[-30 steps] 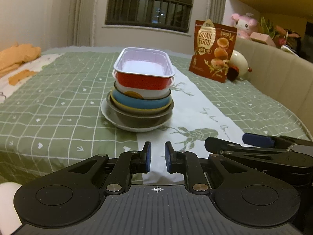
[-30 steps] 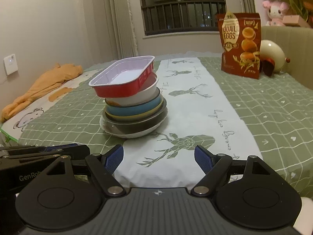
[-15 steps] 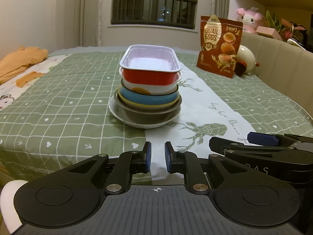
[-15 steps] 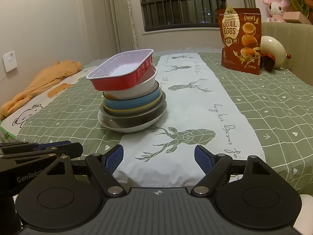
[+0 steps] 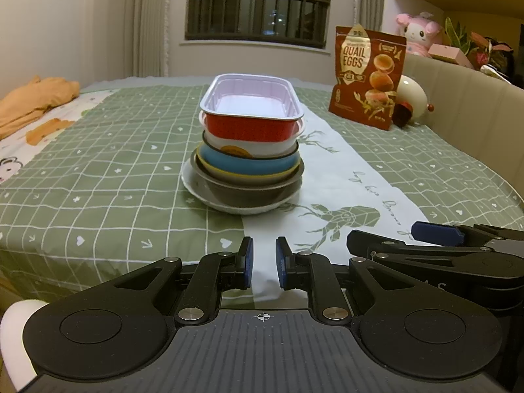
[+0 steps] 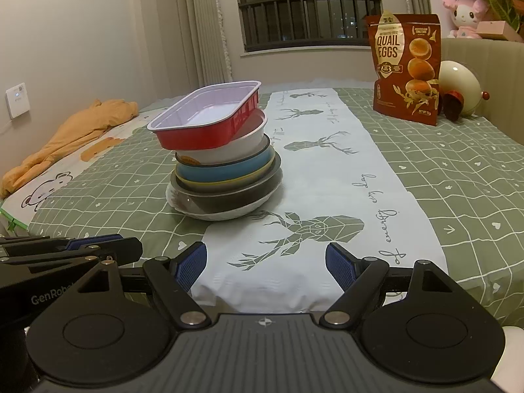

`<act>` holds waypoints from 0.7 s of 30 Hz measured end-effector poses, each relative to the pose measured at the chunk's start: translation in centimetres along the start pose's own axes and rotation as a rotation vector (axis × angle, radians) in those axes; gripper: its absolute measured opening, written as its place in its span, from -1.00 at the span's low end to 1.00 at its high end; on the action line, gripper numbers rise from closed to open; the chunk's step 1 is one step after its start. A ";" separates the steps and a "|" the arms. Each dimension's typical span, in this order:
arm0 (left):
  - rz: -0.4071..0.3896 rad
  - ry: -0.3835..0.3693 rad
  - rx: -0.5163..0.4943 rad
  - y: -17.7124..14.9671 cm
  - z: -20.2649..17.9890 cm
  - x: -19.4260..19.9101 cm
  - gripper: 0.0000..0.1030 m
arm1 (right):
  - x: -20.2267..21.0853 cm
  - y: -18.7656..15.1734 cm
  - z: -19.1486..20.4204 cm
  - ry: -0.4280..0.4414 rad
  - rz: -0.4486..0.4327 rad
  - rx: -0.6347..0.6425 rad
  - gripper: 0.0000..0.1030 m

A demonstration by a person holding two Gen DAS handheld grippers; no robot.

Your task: Organize plates and bowls

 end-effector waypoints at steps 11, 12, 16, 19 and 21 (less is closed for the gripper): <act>0.000 -0.002 0.001 -0.1 -0.1 -0.1 -0.66 | 0.0 -0.1 0.0 0.000 0.001 0.001 0.56; 0.001 -0.001 0.001 -0.1 -0.1 -0.1 -0.66 | 0.0 -0.1 0.0 -0.001 0.001 0.000 0.56; 0.004 0.001 0.002 -0.2 -0.2 -0.1 -0.66 | 0.0 -0.1 0.0 0.000 0.003 -0.001 0.56; 0.006 0.008 0.005 -0.1 -0.2 -0.2 -0.66 | 0.0 -0.1 0.0 0.001 0.003 0.002 0.56; 0.009 0.014 0.006 -0.1 -0.2 -0.3 -0.66 | 0.0 -0.1 0.1 0.003 0.004 0.003 0.56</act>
Point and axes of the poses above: each gripper's, at about its wrist camera, not at the fingertips, and x roughly against the way its jaws point, z to its left, y to its top, the point moved 7 cm from there along -x, roughly the way its jaws point, and after that the axes turned 11 degrees about z, right-handed, at the moved point
